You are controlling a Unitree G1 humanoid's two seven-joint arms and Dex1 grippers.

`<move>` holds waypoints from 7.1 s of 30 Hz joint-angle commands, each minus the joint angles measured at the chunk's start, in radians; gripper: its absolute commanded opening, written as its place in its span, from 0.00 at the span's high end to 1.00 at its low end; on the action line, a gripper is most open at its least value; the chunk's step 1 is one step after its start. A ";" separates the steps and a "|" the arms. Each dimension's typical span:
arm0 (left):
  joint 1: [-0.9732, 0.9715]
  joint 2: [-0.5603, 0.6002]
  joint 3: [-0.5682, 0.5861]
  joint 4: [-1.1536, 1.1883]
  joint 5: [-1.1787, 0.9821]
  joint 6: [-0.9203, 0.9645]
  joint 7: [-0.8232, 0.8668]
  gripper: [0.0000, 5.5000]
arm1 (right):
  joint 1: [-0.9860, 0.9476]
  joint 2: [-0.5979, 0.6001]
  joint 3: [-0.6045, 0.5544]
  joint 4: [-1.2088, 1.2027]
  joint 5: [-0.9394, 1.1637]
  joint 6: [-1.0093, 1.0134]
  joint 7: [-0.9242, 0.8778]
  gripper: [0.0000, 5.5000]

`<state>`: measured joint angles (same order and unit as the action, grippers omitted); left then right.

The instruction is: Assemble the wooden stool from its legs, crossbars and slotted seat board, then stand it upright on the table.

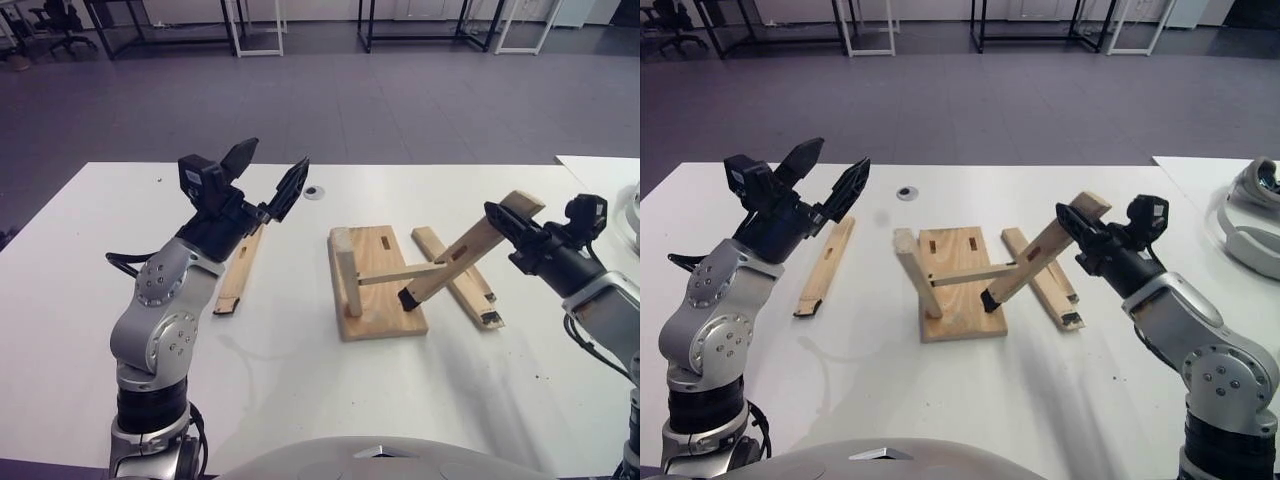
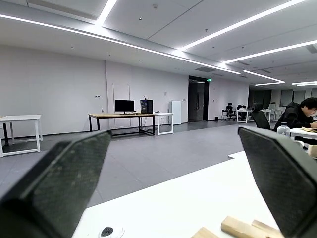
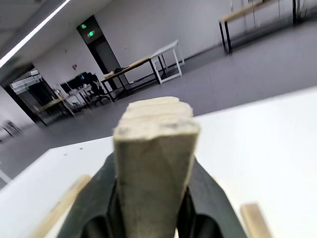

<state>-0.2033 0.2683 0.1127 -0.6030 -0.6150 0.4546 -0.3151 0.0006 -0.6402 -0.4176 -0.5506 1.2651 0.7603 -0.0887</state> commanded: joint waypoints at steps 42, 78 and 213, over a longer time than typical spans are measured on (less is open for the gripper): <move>-0.039 -0.105 -0.371 0.093 0.181 0.031 0.010 0.14 | -0.022 -0.001 0.494 -0.089 -0.439 0.110 0.094 0.45; -0.167 0.105 -0.293 0.304 0.268 -0.158 -0.204 0.14 | -0.299 0.114 0.290 0.213 -0.292 0.099 0.405 0.34; -0.548 -0.148 0.139 0.273 -0.669 0.312 0.233 0.55 | -0.557 0.316 0.555 0.188 -1.140 -0.680 0.529 0.76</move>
<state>-0.7513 0.1172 0.2577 -0.3259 -1.2617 0.7754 -0.0971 -0.5458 -0.3264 0.1236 -0.3682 0.1412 0.0890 0.4279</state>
